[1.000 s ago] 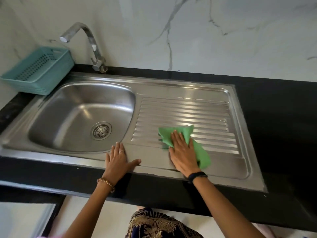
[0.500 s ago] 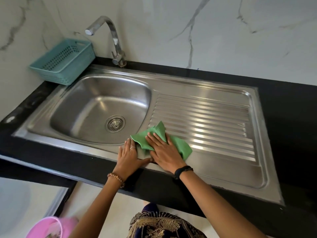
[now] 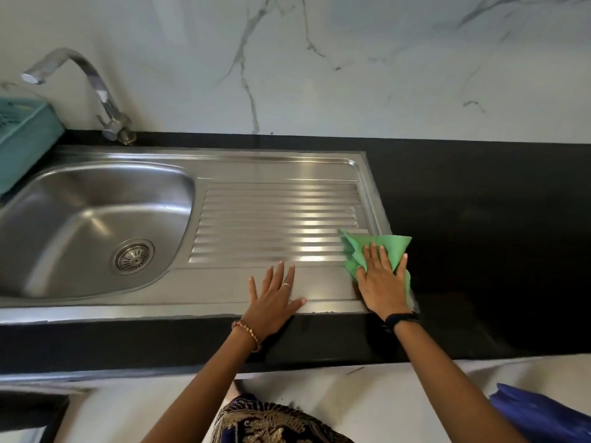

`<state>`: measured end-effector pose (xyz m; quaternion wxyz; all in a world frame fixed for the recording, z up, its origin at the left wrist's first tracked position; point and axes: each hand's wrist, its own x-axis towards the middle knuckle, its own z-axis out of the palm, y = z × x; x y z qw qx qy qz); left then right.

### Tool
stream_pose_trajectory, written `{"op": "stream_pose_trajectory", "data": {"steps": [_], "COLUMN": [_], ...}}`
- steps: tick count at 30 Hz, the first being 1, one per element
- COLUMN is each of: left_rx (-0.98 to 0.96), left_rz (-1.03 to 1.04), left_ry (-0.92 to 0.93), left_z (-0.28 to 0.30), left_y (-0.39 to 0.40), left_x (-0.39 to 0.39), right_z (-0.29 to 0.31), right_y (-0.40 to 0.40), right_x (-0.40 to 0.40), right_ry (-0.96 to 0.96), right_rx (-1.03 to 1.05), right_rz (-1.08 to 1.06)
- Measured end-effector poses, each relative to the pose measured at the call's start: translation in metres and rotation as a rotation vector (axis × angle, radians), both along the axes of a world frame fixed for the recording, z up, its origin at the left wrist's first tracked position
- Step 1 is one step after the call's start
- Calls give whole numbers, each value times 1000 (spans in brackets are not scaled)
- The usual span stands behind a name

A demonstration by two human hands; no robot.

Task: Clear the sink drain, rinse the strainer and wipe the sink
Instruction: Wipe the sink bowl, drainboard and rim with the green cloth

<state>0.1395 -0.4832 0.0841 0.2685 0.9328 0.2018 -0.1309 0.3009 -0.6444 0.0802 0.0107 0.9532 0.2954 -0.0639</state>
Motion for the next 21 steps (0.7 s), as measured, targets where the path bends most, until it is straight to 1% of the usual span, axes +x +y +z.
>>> {"op": "stream_pose_trajectory", "data": {"steps": [3, 8, 11, 15, 17, 21], "left_rx": [12, 20, 55, 132, 152, 169], "left_rz": [18, 103, 161, 242, 296, 443], "left_ry": [13, -35, -53, -36, -14, 14], "left_z": [-5, -15, -16, -11, -8, -5], "left_y": [4, 23, 37, 61, 74, 98], "left_x": [-7, -27, -40, -60, -73, -106], "right_z": [3, 4, 9, 9, 3, -6], "right_y": [-12, -36, -23, 5, 15, 59], "right_x": [-17, -43, -29, -9, -20, -66], "right_ry": [35, 65, 77, 104, 154, 238], "right_rx": [-8, -64, -5, -11, -1, 65], "right_rz": [-17, 66, 46, 12, 64, 316]}}
